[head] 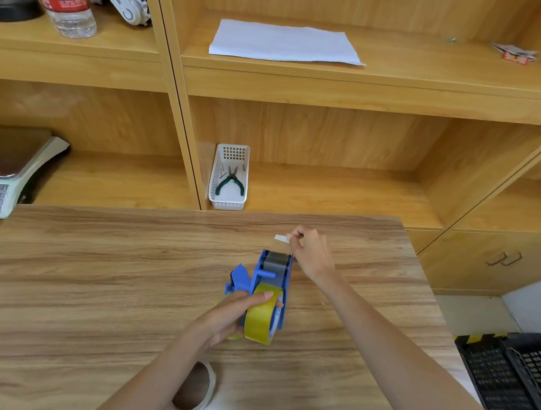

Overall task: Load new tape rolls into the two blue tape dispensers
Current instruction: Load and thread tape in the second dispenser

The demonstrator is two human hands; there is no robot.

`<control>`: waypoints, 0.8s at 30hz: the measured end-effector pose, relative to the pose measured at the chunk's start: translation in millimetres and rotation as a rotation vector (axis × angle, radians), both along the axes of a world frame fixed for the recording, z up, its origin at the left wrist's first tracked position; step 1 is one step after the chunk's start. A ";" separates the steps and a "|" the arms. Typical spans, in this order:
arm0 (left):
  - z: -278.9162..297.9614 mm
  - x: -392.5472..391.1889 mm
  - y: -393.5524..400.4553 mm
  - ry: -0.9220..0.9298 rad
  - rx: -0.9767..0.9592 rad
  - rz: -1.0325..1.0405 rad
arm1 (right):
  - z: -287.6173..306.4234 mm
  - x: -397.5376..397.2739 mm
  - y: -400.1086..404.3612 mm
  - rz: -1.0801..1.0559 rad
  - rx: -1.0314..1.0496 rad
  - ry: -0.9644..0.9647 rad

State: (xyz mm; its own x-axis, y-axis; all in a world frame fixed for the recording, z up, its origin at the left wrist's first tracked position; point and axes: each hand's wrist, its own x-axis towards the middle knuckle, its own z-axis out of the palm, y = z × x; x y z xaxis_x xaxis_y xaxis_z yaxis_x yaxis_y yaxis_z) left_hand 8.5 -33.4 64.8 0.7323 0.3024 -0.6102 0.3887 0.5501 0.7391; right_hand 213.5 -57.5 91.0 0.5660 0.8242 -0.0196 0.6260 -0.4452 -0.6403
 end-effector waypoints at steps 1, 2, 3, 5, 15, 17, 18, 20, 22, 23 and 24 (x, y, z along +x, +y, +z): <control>0.3 -0.9 -0.5 -0.007 0.001 -0.003 | -1.2 0.5 -0.5 -0.014 0.000 0.018; 0.7 -1.7 -0.8 -0.016 0.003 -0.006 | -2.2 1.1 -1.2 -0.028 -0.004 0.042; 0.7 -2.5 -0.9 -0.025 0.005 -0.009 | -2.2 1.8 -1.8 -0.042 -0.010 0.077; 2.2 -3.4 -1.5 -0.037 0.009 -0.011 | -2.6 4.5 -2.1 -0.061 -0.053 0.183; 14.8 -6.5 -3.0 -0.030 0.031 0.008 | -7.4 23.7 -6.7 -0.110 -0.361 0.871; 14.9 -6.1 -3.4 -0.009 0.058 -0.002 | -8.5 25.6 -7.3 -0.107 -0.376 0.895; 14.9 -6.0 -3.7 -0.002 0.068 -0.008 | -8.4 26.5 -7.8 -0.102 -0.386 0.899; 15.4 -5.4 -4.2 0.008 0.067 -0.006 | -7.3 27.1 -9.2 -0.092 -0.398 0.905; 17.5 -4.3 -4.4 0.012 0.050 0.010 | -5.9 26.2 -10.8 -0.083 -0.376 0.912; 17.8 -3.6 -4.0 0.010 0.038 0.018 | -6.6 25.8 -11.2 -0.077 -0.346 0.914; 18.3 -2.7 -3.9 0.008 0.022 0.028 | -8.2 25.4 -11.1 -0.065 -0.305 0.913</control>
State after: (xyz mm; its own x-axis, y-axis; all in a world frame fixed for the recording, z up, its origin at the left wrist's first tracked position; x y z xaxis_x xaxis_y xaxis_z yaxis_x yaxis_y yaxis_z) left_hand 5.8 -37.3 83.1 0.7181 0.3366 -0.6091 0.3795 0.5442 0.7482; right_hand 238.9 -68.6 82.8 0.2702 0.6784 -0.6832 -0.0878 -0.6893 -0.7191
